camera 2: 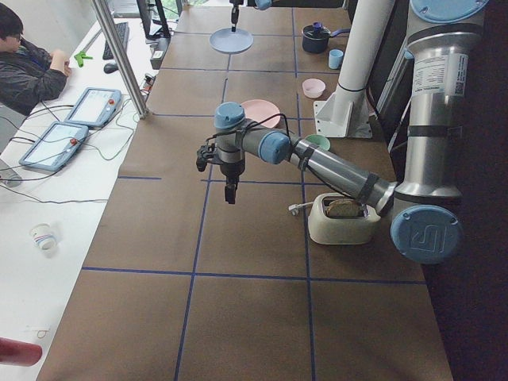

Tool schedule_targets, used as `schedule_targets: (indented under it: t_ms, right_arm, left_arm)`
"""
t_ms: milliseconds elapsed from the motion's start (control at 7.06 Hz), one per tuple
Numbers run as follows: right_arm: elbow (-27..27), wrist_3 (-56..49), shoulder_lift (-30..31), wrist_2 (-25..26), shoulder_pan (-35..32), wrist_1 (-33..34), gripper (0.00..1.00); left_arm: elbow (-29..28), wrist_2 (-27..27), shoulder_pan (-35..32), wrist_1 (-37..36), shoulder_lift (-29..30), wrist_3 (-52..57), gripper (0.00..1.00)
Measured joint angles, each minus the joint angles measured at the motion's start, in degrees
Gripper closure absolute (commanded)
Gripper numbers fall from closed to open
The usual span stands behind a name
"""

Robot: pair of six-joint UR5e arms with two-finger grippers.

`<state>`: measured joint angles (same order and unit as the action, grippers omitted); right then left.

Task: Stack three plates with pink and blue
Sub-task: 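Carry the light blue plate with the right gripper over the pink plate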

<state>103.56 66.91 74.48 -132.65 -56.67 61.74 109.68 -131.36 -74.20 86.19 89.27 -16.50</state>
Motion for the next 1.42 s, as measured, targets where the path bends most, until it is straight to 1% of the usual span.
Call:
schedule_targets:
  t_ms: [283,425,567,850,1133,1275,1417]
  right_arm:
    - [0.99,9.64,-5.36,12.28,13.16,1.45,1.0]
    - [1.01,12.24,-7.02,17.21,18.19,1.88,1.0]
    - [0.96,13.49,-8.26,20.49,21.71,2.66,1.0]
    - [0.46,14.08,-9.4,23.99,25.46,3.58,1.0]
    - [0.03,14.19,-9.86,25.31,27.01,3.72,0.99]
    - [-0.16,14.18,-10.11,25.6,27.48,3.73,0.89]
    - [-0.52,14.15,-10.52,25.77,27.74,3.74,0.01]
  left_arm:
    - [-1.88,-1.03,-2.0,0.2,-0.05,3.14,0.0]
    - [-2.57,-1.13,-2.55,0.28,-0.06,4.02,0.0]
    - [-3.34,-1.16,-3.08,0.34,-0.06,5.12,0.0]
    - [-4.08,-1.17,-3.4,0.38,-0.06,5.93,0.0]
    - [-4.26,-1.18,-3.45,0.38,-0.03,6.03,0.0]
    - [-4.28,-1.18,-3.45,0.38,-0.03,6.03,0.0]
    - [-4.32,-1.17,-3.47,0.38,-0.02,6.04,0.0]
